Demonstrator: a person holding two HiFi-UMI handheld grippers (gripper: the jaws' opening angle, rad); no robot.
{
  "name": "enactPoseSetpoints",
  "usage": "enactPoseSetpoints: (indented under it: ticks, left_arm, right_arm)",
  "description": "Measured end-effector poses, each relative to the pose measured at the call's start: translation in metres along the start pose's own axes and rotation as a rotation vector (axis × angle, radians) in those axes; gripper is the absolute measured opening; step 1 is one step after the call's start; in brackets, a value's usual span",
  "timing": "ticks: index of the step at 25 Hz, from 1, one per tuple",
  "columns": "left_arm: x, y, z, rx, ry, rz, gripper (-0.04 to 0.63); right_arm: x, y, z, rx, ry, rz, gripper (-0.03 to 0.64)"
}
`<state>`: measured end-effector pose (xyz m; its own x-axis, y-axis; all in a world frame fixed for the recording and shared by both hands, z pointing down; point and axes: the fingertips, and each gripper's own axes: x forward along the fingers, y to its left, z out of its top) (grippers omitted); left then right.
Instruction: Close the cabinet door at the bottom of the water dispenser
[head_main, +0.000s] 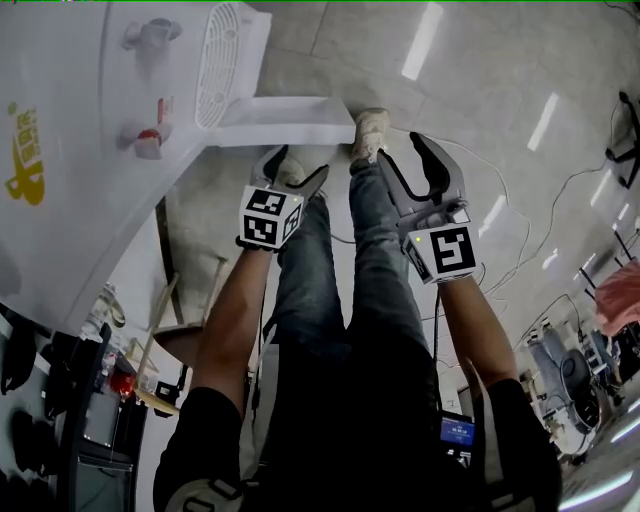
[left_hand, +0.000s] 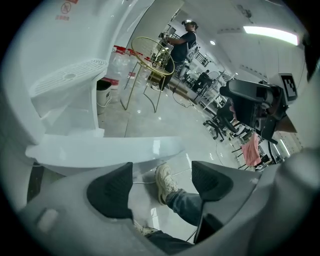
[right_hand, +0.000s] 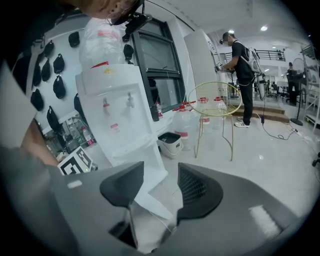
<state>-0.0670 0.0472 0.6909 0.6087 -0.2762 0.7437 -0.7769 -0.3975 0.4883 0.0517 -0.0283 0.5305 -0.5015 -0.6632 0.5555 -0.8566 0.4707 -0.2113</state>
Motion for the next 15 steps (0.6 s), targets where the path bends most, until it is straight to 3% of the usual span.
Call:
enactPoseSetpoints:
  ticks: [15]
  left_arm:
    - [0.014,0.009,0.027,-0.032,-0.038,0.047,0.383]
  right_arm:
    - [0.017,-0.027,-0.001,0.000,0.019,0.033,0.212]
